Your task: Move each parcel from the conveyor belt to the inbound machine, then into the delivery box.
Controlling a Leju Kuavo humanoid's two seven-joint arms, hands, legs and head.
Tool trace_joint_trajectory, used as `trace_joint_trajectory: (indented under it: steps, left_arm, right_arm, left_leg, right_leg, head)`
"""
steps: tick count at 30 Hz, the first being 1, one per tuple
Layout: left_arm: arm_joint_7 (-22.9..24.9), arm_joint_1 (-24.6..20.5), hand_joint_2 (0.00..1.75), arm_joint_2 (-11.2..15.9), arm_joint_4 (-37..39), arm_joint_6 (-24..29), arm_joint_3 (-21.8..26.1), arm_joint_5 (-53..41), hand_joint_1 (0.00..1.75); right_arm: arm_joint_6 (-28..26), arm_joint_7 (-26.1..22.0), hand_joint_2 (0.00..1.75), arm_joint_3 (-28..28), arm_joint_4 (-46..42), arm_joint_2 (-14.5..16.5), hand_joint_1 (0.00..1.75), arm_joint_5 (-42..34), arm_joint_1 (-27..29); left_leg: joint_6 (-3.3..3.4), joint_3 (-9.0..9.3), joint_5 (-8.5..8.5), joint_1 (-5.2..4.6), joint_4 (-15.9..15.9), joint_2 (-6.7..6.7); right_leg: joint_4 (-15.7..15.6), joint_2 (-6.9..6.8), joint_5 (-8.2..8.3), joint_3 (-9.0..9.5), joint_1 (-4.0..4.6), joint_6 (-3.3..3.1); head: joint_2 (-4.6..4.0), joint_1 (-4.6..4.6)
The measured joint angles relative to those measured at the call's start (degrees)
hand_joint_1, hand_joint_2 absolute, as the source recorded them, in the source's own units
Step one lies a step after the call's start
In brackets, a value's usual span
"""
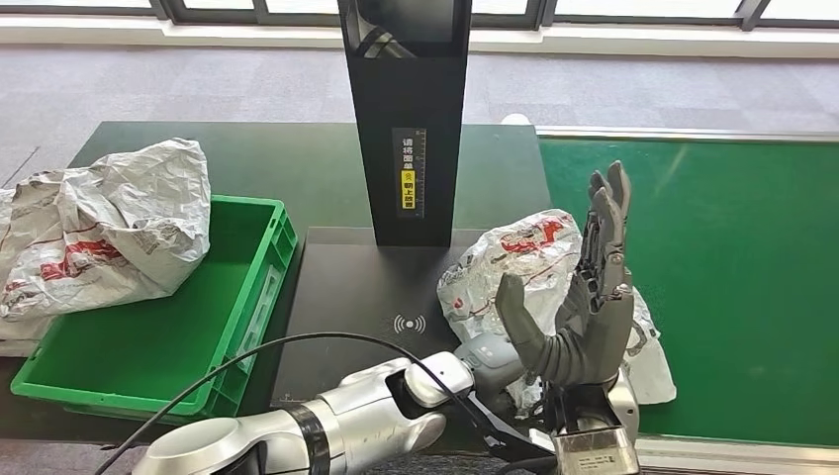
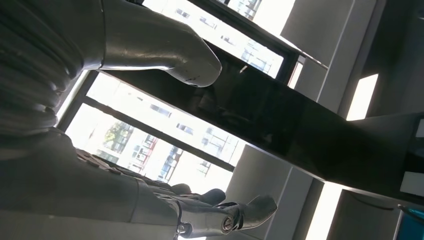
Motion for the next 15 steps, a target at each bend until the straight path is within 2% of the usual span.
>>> trace_joint_trajectory:
  steps: [9, 15]
  left_arm:
    - [0.0, 0.0, 1.75, 0.0, 0.7, 0.7, 0.0, 0.0, 1.75]
    - [-0.7, 0.0, 1.75, 0.0, 0.9, 6.4, 0.3, 1.5, 1.75]
  right_arm:
    - [0.0, 0.0, 1.75, 0.0, 0.1, -0.3, 0.0, 0.0, 0.0]
    - [0.0, 0.0, 1.75, 0.0, 0.1, -0.3, 0.0, 0.3, 0.0]
  left_leg:
    - [-0.01, -0.11, -0.03, 0.0, 0.0, -0.02]
    - [-0.01, -0.15, -0.03, 0.0, 0.0, -0.02]
  right_leg:
    - [0.0, 0.0, -0.02, -0.1, 0.0, 0.0]
    - [0.0, 0.0, -0.02, -0.13, -0.01, 0.01]
  head:
    - [0.0, 0.0]
    - [0.0, 0.0]
